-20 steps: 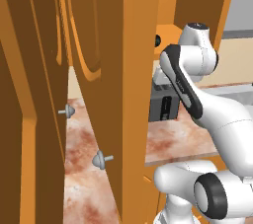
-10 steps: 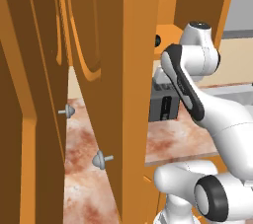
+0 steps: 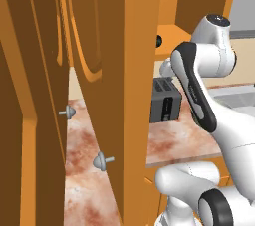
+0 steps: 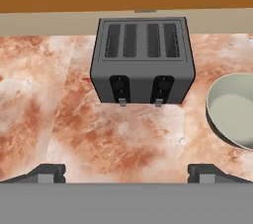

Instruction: Pick the eggplants from the cabinet and place them in one bowl. Pick the sweet potato from the sink and place it in the other bowl.

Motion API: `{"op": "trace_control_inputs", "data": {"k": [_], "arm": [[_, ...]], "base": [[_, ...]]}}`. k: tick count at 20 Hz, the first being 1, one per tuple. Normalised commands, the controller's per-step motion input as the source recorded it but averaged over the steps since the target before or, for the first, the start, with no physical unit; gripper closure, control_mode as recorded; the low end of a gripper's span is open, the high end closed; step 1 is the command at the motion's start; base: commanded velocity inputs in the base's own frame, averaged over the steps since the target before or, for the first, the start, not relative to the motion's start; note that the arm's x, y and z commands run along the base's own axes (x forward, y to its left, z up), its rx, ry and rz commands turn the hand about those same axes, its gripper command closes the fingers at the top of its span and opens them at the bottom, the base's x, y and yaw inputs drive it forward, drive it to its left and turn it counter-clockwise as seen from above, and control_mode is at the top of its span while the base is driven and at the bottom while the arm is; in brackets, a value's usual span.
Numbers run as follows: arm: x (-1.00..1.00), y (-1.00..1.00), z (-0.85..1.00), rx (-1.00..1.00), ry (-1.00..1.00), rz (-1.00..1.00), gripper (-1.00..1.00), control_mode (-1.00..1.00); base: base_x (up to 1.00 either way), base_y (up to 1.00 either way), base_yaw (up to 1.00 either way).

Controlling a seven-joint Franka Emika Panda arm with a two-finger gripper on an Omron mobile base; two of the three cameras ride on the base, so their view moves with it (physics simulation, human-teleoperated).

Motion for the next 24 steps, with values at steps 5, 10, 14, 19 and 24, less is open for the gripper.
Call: {"op": "trace_control_inputs", "data": {"k": [5,10,14,19,24], "arm": [[-0.02,0.06,0.51,0.00,-0.10,0.00,-1.00,-1.00],[0.12,0.09,0.34,0.00,0.00,-0.03,-1.00,-1.00],[0.21,0.05,0.18,0.00,-0.01,-0.03,-1.00,-1.00],[0.30,0.03,0.05,0.00,-0.03,-0.01,-1.00,-1.00],[0.38,0.07,0.00,0.00,-0.03,0.00,-1.00,-1.00]], "base": [[0.00,0.00,0.00],[0.00,0.00,0.00],[0.00,0.00,0.00],[0.00,0.00,0.00],[0.00,0.00,0.00]]}}
